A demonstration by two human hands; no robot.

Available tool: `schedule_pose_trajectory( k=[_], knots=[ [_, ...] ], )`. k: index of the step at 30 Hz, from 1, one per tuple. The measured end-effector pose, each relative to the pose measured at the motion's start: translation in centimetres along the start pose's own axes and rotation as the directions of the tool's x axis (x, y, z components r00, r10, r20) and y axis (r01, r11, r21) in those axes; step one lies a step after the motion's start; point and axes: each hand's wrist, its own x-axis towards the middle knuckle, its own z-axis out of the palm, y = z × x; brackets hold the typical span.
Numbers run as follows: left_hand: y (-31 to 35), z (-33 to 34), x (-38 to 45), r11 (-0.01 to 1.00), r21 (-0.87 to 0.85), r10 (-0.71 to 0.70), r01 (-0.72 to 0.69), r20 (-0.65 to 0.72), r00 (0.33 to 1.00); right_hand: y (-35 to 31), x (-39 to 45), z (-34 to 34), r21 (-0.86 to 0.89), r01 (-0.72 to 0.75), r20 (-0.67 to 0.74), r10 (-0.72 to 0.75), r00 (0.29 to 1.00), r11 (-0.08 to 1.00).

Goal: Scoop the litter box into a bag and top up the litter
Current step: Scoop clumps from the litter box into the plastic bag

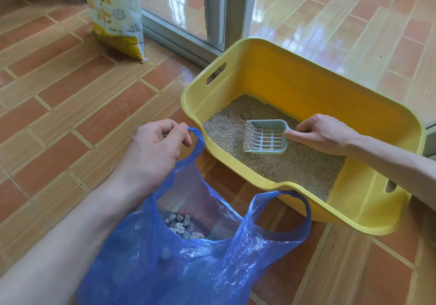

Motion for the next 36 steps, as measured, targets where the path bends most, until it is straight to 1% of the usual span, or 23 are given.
schedule_pose_trajectory(
  k=[3, 7, 10, 16, 19, 25, 28, 32, 36],
  knots=[
    [0.0, 0.0, 0.0, 1.000, -0.001, -0.005, 0.005, 0.002, 1.000, 0.0, -0.6, 0.3, 0.127, -0.008, 0.037, 0.004, 0.999, 0.992],
    [0.1, 0.2, 0.0, 1.000, 0.012, -0.004, 0.004, -0.003, 1.000, -0.1, -0.9, 1.1, 0.159, -0.016, 0.075, 0.004, 0.997, 0.987],
    [0.1, 0.2, 0.0, 1.000, 0.008, -0.004, 0.004, -0.004, 1.000, -0.3, -0.8, 1.3, 0.184, -0.027, 0.070, 0.014, 0.997, 0.983],
    [0.1, 0.3, 0.0, 1.000, 0.006, -0.004, 0.004, 0.002, 1.000, -0.5, -1.1, 1.7, 0.216, -0.043, 0.060, 0.031, 0.998, 0.975],
    [0.0, 0.3, 0.1, 1.000, -0.001, 0.000, 0.000, 0.006, 1.000, -0.5, -1.3, 1.8, 0.204, -0.061, 0.060, 0.049, 0.997, 0.977],
    [0.1, 0.3, 0.0, 1.000, -0.007, 0.003, -0.003, 0.006, 1.000, -0.9, -1.9, 1.1, 0.186, -0.037, 0.028, 0.032, 0.999, 0.982],
    [0.2, 0.4, 0.0, 1.000, -0.007, 0.002, -0.001, 0.005, 1.000, -1.8, -2.5, 0.5, 0.190, 0.008, 0.017, -0.011, 1.000, 0.982],
    [0.3, 0.4, 0.0, 1.000, -0.006, 0.005, -0.005, 0.004, 1.000, -4.4, -4.2, -1.4, 0.233, 0.101, 0.031, -0.111, 0.993, 0.967],
    [0.3, 0.3, 0.0, 1.000, -0.006, 0.003, -0.003, 0.005, 1.000, -7.4, -5.9, -3.1, 0.249, 0.180, 0.117, -0.214, 0.970, 0.952]
  ],
)
